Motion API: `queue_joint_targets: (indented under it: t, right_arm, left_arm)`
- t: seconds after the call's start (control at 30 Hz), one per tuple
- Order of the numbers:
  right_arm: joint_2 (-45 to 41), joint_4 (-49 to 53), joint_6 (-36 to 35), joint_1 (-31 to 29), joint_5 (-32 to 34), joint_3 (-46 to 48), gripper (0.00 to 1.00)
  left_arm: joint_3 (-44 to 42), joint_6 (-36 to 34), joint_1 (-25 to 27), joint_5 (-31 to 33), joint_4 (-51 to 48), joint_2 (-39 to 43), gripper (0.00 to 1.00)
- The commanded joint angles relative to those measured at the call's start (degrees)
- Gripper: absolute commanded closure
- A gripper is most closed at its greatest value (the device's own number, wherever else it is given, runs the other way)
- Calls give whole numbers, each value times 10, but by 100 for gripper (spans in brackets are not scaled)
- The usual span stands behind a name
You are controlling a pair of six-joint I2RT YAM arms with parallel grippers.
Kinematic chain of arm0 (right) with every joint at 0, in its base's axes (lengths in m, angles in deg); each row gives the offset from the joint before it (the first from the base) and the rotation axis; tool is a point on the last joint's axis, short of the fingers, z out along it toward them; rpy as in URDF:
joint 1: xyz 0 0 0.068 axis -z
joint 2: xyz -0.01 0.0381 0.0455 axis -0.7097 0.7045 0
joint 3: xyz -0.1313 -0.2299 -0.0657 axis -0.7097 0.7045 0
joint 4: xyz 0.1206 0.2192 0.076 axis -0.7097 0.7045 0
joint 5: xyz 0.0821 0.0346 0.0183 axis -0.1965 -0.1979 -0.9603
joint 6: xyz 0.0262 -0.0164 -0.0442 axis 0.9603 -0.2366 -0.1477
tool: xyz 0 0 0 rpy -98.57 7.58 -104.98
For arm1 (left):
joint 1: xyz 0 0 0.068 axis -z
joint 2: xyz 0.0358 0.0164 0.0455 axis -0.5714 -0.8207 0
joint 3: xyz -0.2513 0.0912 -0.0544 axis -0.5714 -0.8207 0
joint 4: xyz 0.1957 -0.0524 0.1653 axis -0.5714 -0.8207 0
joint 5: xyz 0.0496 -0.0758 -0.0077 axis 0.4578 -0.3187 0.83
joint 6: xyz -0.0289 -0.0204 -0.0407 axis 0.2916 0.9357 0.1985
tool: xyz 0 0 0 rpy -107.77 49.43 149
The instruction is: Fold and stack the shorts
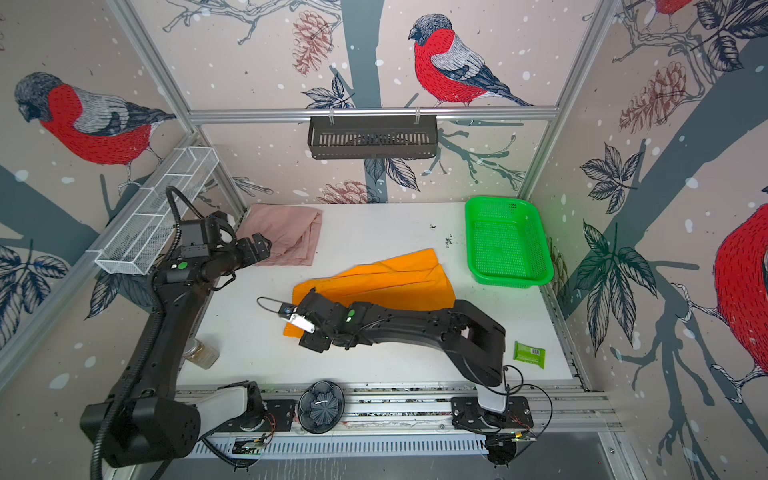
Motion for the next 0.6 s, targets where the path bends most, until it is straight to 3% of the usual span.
queue_joint_targets:
  t: [0.0,0.57]
  right_arm:
    - [51,28,-53,-24,52,-39,24]
    - [194,75,-125,-27,156,-159,17]
  left_arm:
    - [-7,-27,-18,-20,-20,-6,2]
    - [-47,-26,-46,-37,9,-5,2]
